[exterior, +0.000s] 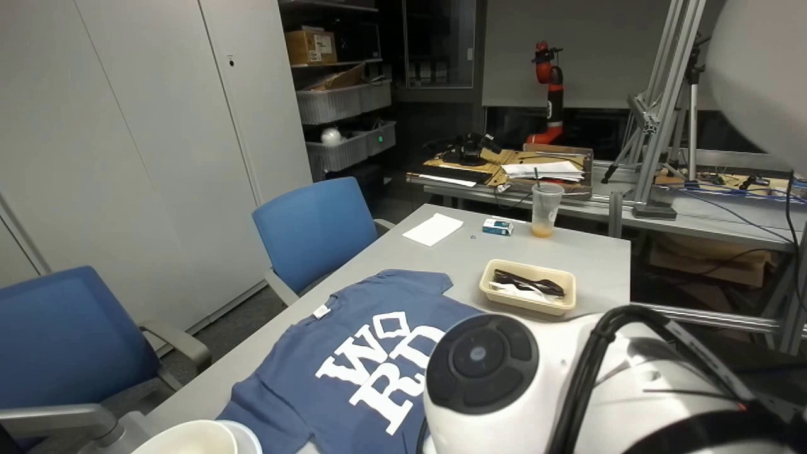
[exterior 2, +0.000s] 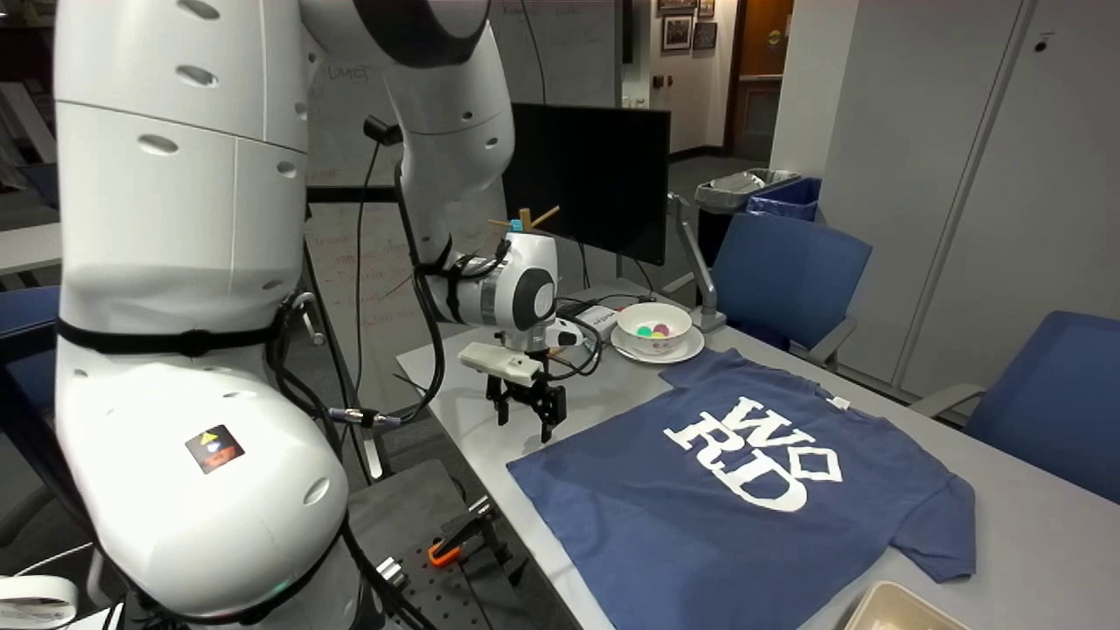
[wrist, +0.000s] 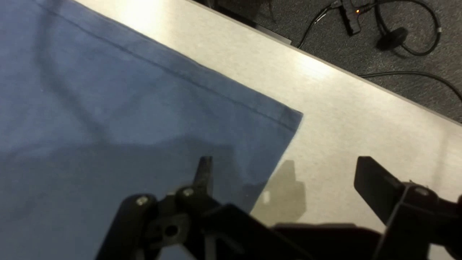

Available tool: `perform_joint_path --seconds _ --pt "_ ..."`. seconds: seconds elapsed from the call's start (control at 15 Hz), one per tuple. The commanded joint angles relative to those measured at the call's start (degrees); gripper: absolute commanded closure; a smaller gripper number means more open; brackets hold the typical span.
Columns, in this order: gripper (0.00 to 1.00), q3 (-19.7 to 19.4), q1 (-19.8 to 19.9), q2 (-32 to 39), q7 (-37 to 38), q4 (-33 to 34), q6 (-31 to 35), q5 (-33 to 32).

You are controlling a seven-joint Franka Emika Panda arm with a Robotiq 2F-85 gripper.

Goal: Fold the blue shirt twice

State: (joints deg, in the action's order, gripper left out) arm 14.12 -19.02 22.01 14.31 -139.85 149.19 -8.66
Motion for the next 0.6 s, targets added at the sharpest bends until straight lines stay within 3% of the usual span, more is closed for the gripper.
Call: perform_joint_path --seconds 0.0,0.47,0.53 --pt "0.00 -1.77 -3.39 6.38 0.74 4.36 0.98 -0.66" --pt "0.01 -5.68 -6.56 13.32 1.42 6.88 0.81 -0.82" --pt "0.08 -6.06 -6.72 13.96 1.42 7.12 0.86 -0.70"
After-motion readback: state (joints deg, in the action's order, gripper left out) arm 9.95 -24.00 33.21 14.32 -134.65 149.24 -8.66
